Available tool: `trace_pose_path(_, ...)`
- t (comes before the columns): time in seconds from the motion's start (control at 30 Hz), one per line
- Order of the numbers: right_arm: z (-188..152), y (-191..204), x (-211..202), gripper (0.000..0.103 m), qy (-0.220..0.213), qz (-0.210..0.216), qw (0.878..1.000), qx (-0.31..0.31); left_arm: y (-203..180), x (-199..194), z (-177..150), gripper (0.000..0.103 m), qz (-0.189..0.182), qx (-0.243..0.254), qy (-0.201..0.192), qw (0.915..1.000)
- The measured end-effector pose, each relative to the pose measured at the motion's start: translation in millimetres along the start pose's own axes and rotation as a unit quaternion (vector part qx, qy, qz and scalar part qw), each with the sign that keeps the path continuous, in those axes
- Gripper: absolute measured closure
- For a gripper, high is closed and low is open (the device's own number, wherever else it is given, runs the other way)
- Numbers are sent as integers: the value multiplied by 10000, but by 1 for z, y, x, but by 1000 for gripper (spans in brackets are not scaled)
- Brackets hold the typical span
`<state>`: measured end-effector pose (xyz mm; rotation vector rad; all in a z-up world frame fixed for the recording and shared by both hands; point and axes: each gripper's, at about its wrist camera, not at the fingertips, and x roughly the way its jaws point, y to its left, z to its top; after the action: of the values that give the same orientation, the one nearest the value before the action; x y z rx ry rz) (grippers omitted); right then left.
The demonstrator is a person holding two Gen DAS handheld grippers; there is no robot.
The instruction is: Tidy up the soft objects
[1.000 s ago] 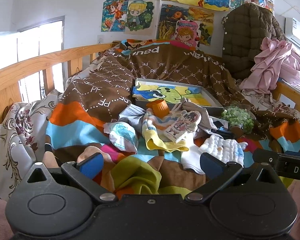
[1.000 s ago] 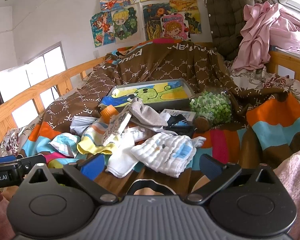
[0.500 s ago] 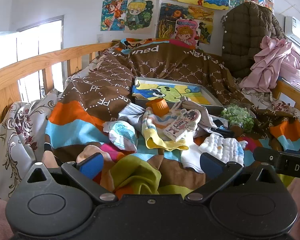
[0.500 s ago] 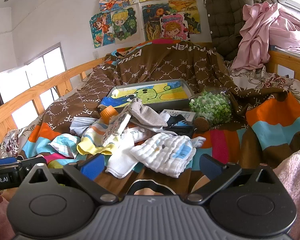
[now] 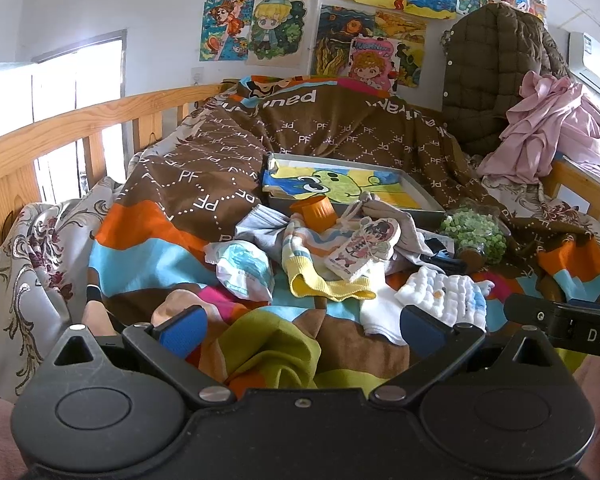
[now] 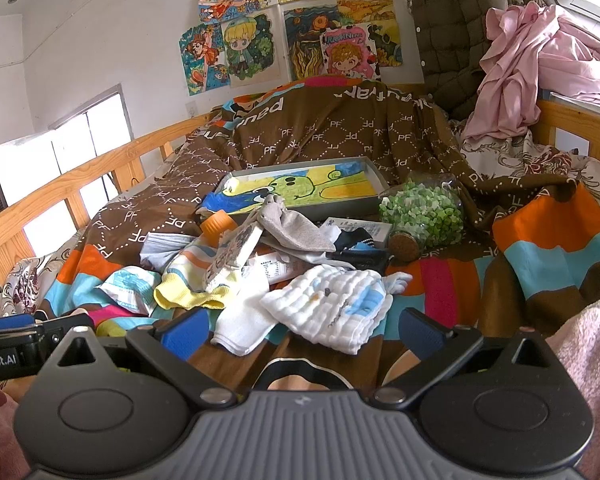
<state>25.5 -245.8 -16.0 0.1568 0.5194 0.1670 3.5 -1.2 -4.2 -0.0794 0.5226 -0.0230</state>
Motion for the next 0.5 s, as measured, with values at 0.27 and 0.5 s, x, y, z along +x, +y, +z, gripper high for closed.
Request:
trace_pose_path(0.27, 1, 0, 0, 0, 8, 2, 10000, 4, 0, 0, 0, 1, -1, -4, -1, 10000)
trace_pose_path(0.5, -2, 0, 2, 0, 15, 3, 10000, 7, 0, 0, 0, 1, -1, -3, 1, 10000)
